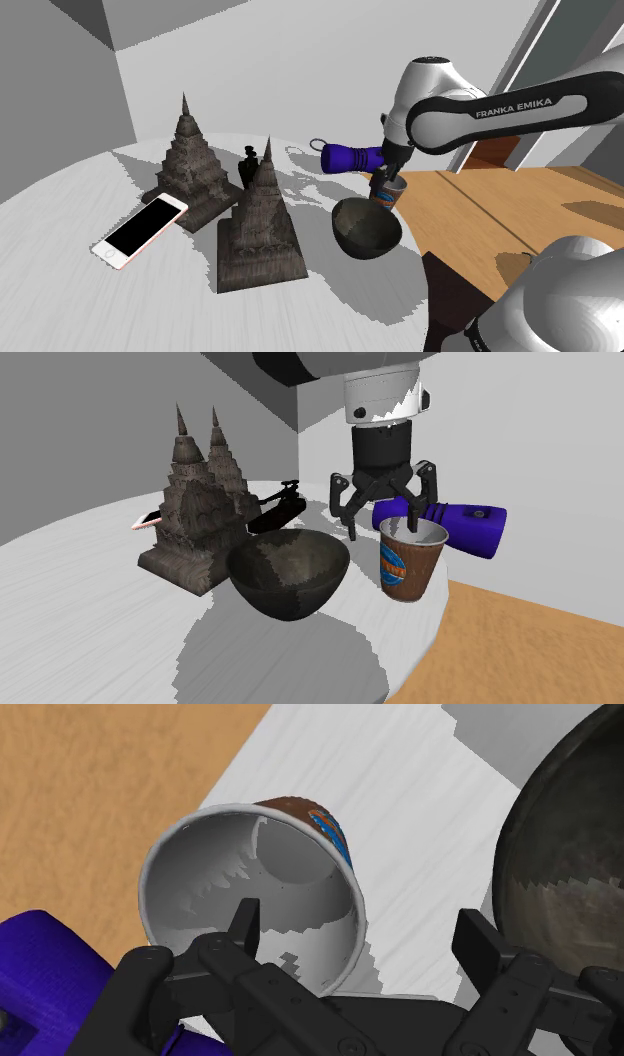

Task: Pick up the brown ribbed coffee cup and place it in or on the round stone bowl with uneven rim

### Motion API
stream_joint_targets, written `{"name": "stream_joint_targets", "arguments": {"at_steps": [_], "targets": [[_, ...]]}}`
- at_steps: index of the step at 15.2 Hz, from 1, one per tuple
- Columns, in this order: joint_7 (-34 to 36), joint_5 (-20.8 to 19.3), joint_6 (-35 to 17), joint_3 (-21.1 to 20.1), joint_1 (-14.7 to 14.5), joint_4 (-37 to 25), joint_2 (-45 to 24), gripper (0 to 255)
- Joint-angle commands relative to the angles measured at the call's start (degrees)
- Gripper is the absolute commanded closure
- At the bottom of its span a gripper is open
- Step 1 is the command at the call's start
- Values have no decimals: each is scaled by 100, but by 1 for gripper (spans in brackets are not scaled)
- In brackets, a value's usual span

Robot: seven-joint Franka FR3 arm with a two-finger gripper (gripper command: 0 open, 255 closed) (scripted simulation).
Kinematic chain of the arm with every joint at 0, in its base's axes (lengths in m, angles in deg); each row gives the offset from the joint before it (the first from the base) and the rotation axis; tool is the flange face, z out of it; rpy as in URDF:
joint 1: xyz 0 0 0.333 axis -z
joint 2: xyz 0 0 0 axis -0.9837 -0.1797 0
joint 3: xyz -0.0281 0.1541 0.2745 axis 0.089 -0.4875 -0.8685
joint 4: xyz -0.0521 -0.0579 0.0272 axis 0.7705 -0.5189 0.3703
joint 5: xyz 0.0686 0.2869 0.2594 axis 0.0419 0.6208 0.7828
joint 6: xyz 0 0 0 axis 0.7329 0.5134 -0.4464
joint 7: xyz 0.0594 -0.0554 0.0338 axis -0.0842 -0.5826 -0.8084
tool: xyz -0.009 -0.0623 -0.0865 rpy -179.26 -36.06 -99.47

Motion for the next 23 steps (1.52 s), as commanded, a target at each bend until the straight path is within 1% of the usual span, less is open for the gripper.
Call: {"name": "stream_joint_targets", "arguments": {"at_steps": [1,3,10,11,20,23], "targets": [[-2,-35,-215,26,26,134,-73,0],[7,-56,-359,35,39,204,-147,0],[7,-56,-359,35,39,204,-147,0],[7,-56,-359,35,39,204,-147,255],[7,-56,-359,35,39,204,-147,255],[-33,-25,-90,34,27,57,-22,255]]}}
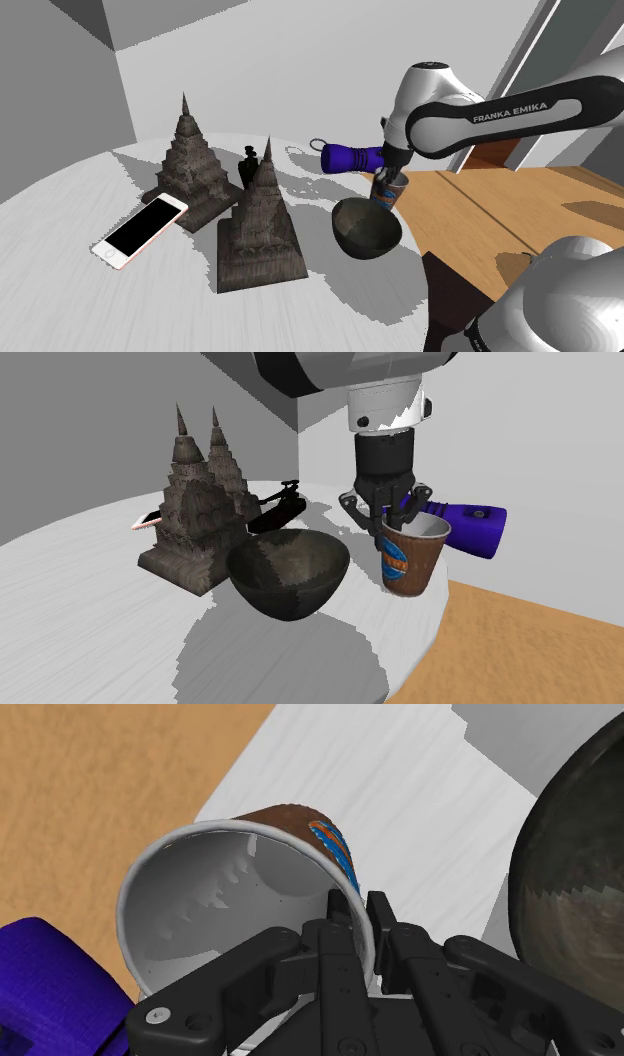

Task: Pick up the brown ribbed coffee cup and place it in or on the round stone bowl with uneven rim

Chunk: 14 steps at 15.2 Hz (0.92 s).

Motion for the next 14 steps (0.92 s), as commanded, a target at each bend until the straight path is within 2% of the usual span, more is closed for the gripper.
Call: {"name": "stream_joint_targets", "arguments": {"at_steps": [1,14], "targets": [[-18,20,166,-5,-10,-99,65,255],[-163,112,1261,-18,-43,-867,400,255]]}}
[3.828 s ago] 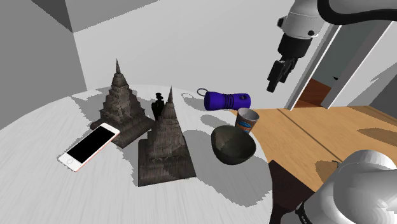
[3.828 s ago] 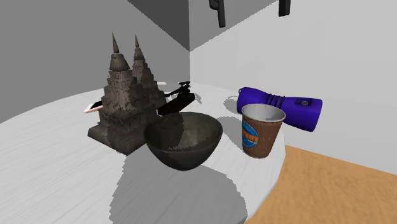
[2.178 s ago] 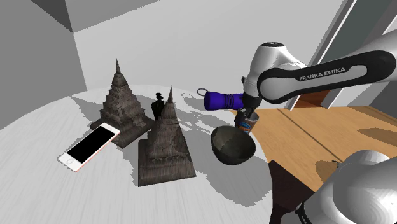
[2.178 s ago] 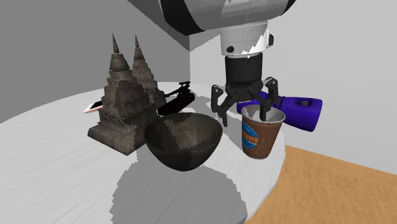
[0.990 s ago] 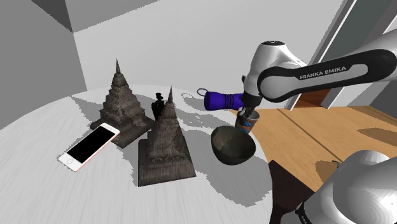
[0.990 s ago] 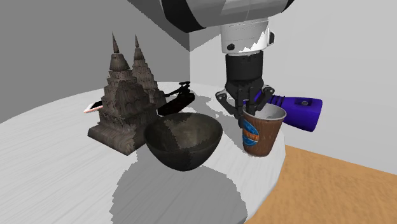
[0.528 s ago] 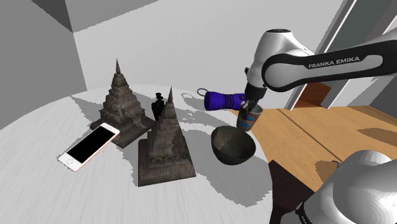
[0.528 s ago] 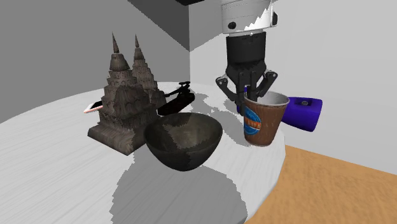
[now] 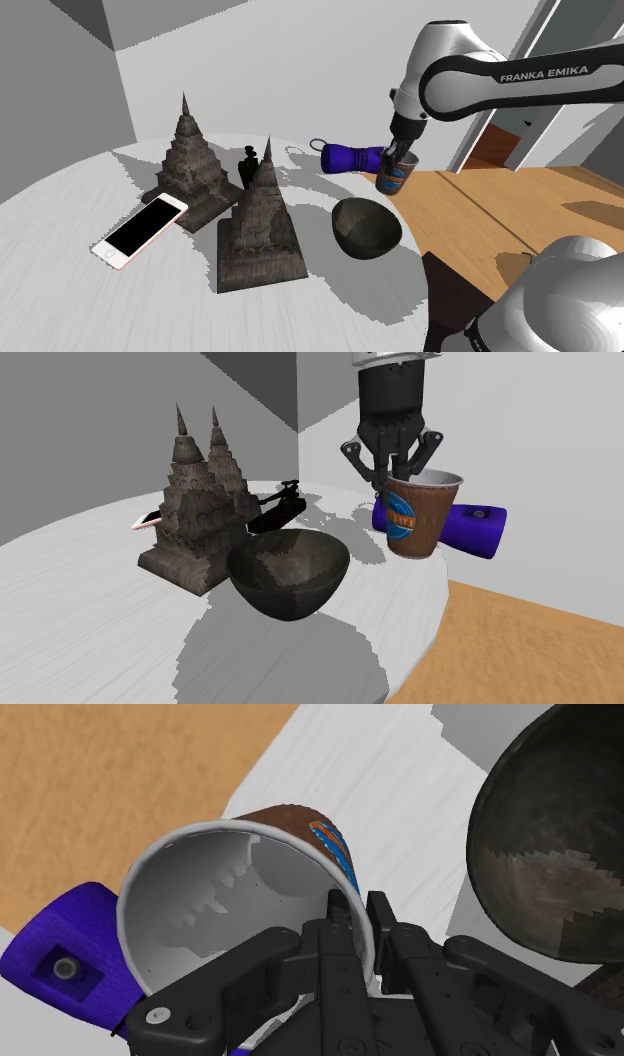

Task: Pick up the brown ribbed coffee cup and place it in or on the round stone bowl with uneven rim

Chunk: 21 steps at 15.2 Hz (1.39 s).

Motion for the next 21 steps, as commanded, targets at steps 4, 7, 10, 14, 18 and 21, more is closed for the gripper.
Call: {"name": "stream_joint_targets", "arguments": {"at_steps": [4,7,10,14,18,21], "targets": [[-52,25,411,-6,-6,-346,67,255],[-81,39,645,-11,-9,-561,88,255],[-108,50,877,-16,-11,-784,98,255],[-143,64,1180,-23,-12,-1095,92,255],[92,175,1410,-234,-113,-1151,235,255],[464,354,1617,-554,-266,-1141,410,255]]}}
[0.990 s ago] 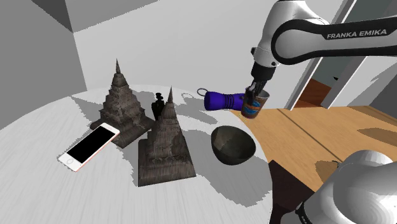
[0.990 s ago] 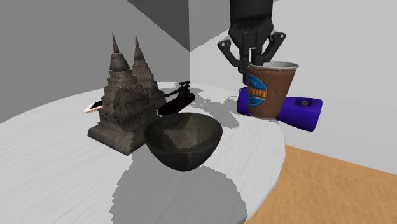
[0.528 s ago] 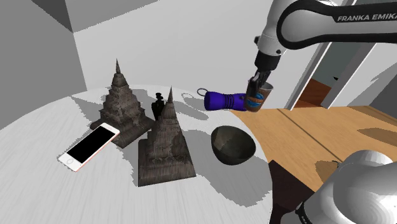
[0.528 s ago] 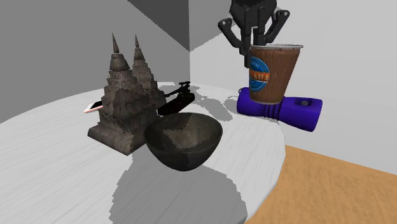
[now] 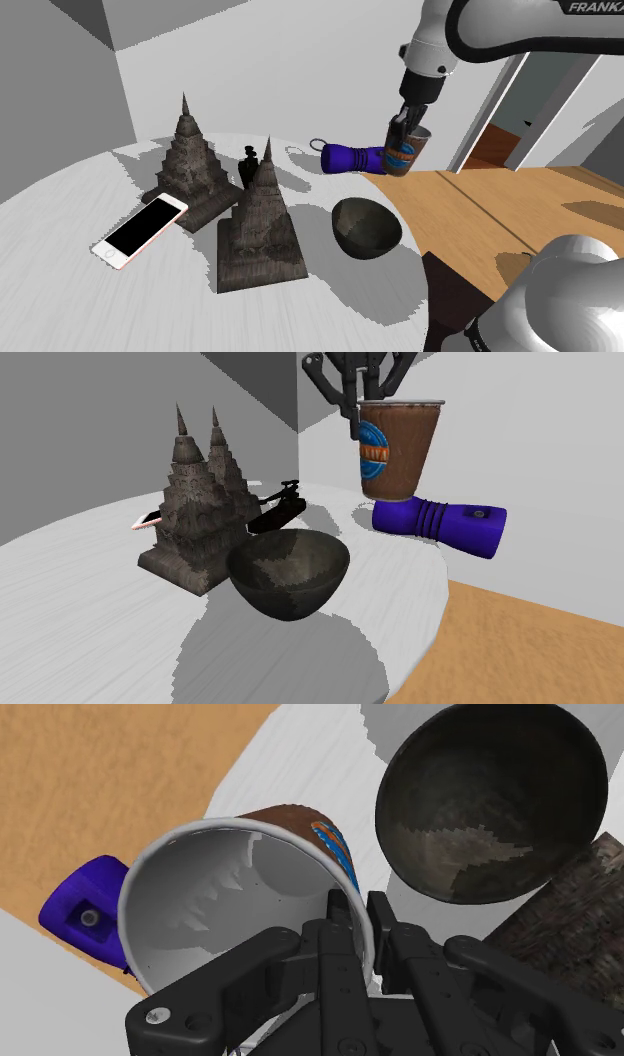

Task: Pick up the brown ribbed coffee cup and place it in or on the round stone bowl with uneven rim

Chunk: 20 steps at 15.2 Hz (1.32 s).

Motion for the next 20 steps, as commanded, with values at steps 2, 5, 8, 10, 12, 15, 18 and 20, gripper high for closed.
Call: {"name": "stream_joint_targets", "arguments": {"at_steps": [2,5,8,10,12,15,18,20], "targets": [[377,186,192,-320,-149,-31,123,255],[761,383,384,-651,-295,-119,197,255],[1155,579,564,-986,-432,-265,210,255],[1421,704,675,-1210,-516,-393,185,255],[1431,718,530,-1222,-526,-217,216,255],[1447,739,310,-1241,-542,39,252,255],[1464,759,89,-1263,-557,287,278,255],[1477,772,-60,-1279,-566,447,289,255]]}}
